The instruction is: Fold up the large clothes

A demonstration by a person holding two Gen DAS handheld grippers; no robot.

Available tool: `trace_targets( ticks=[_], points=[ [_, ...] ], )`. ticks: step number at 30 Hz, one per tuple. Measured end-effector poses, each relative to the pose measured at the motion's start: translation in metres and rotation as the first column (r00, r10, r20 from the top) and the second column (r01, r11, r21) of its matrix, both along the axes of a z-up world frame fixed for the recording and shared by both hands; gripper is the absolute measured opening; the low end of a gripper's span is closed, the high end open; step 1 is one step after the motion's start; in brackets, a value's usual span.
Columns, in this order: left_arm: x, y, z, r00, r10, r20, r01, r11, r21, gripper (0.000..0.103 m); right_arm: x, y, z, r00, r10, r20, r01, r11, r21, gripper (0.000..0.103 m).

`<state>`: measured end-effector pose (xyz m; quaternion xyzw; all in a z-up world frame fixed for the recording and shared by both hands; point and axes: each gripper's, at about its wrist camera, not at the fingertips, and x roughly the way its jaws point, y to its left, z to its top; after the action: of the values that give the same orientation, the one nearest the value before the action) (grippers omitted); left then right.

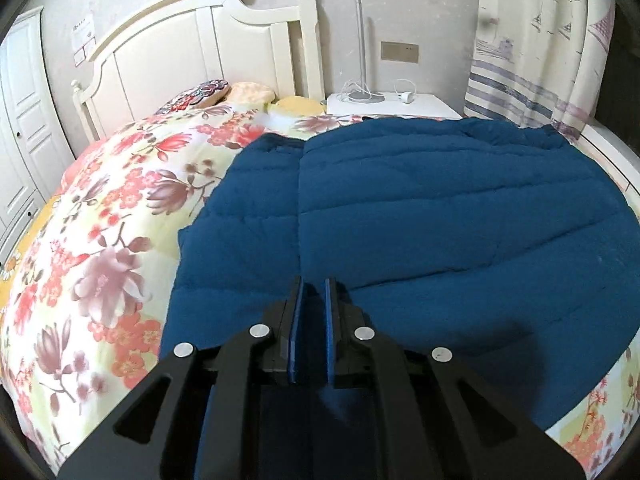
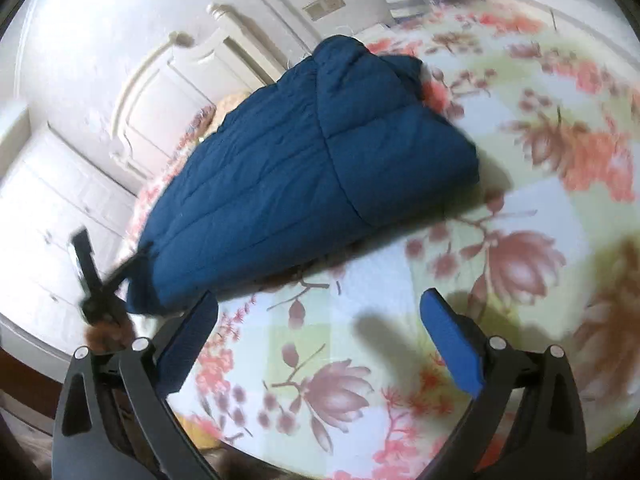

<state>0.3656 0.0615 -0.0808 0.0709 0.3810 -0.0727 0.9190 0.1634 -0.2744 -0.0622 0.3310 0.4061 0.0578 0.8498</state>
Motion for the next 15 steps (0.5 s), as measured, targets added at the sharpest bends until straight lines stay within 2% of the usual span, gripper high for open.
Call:
trace_targets(
  ticks=[3,6,8,10,11,12,13,15],
  points=[
    [0.003,-0.003,-0.003,1.000,-0.001,0.000,0.001,1.000,0.017,0.002,0.021,-0.001,-0.007,1.000,-0.013,0.012,0.013,0.999,0.041,0.099],
    [0.005,0.004,-0.003,1.000,-0.013,-0.023,0.012,0.999,-0.030,0.002,0.060,-0.002,-0.012,0.998,-0.052,0.041,0.049,0.997,0.062,0.100],
    [0.004,0.006,-0.005,0.999,-0.027,-0.031,0.025,0.999,-0.042,0.002,0.086,-0.008,-0.014,0.987,-0.147,0.061,0.140,0.984,0.112,0.101],
    [0.005,0.003,-0.007,0.999,-0.039,-0.027,0.038,0.999,-0.018,0.002,0.107,-0.012,-0.014,0.969,-0.237,0.069,0.227,0.965,0.134,0.101],
    [0.005,0.001,-0.008,0.999,-0.039,-0.020,0.039,0.999,0.004,0.002,0.117,-0.011,-0.014,0.958,-0.267,0.104,0.250,0.957,0.148,0.095],
    [0.005,-0.001,-0.008,0.999,-0.036,-0.014,0.036,0.999,0.020,0.002,0.121,-0.012,-0.017,0.946,-0.293,0.138,0.265,0.946,0.186,0.058],
    [0.006,-0.003,-0.009,0.999,-0.031,-0.007,0.031,0.999,0.036,0.002,0.123,-0.016,-0.025,0.941,-0.315,0.127,0.279,0.930,0.240,0.043],
    [0.007,-0.009,-0.009,1.000,-0.024,0.006,0.023,0.997,0.070,0.002,0.115,-0.027,-0.035,0.932,-0.320,0.170,0.244,0.901,0.360,0.030]
  ],
)
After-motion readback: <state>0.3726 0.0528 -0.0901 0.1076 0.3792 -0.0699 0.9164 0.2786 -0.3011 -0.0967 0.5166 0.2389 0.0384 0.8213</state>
